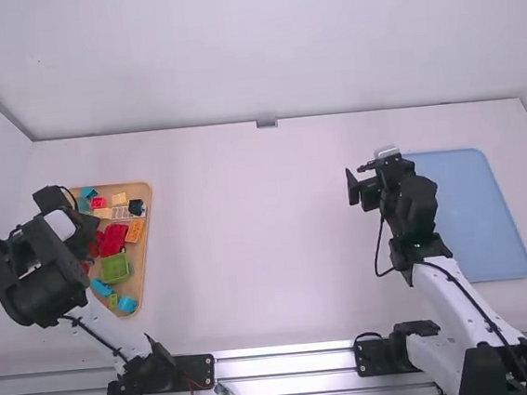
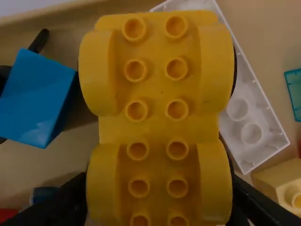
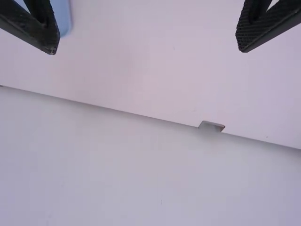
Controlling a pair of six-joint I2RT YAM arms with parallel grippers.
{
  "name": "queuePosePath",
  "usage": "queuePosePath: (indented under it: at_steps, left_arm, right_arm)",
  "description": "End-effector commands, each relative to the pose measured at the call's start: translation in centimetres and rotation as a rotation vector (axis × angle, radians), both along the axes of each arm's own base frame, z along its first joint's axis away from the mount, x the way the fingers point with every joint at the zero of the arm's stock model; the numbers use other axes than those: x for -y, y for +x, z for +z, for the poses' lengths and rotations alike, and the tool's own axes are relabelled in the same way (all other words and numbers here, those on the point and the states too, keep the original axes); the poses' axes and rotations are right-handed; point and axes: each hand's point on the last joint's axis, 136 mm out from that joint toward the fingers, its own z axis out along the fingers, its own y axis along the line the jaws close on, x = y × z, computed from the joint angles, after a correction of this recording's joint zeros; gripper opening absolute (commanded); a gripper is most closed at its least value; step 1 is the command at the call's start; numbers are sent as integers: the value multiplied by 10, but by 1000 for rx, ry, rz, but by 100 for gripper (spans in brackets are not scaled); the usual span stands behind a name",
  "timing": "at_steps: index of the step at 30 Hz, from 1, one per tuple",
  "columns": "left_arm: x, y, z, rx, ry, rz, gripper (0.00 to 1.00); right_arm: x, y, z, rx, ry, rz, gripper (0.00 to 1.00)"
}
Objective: Assemble lego blocks to make yellow taxi
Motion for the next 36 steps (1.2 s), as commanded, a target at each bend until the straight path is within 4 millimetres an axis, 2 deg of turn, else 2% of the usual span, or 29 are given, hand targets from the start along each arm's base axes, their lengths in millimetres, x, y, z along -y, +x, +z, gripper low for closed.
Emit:
queuePosePath:
  at_steps: [1,11,13,15,26,32,36]
  left_arm:
    - [0,-5,-7,-17,-8,9,61]
    - [-5,0,-4,-17,32,-35,63]
    - [-5,0,-4,-25,36,-50,76]
    - [-6,1,-3,-33,46,-77,79]
    - [-15,0,1,-37,95,-51,77]
    - [-17,2,-2,-31,101,-50,81]
    - [-17,2,-8,-38,96,-50,76]
  right_arm:
    - [-4,5,14,28,5,10,99]
    - [-3,5,13,24,5,10,99]
    - [-4,5,13,23,5,11,99]
    - [-4,5,13,24,6,11,99]
    - [-4,5,12,18,5,11,99]
    - [-4,4,10,12,5,11,99]
    - [-4,5,11,13,5,11,99]
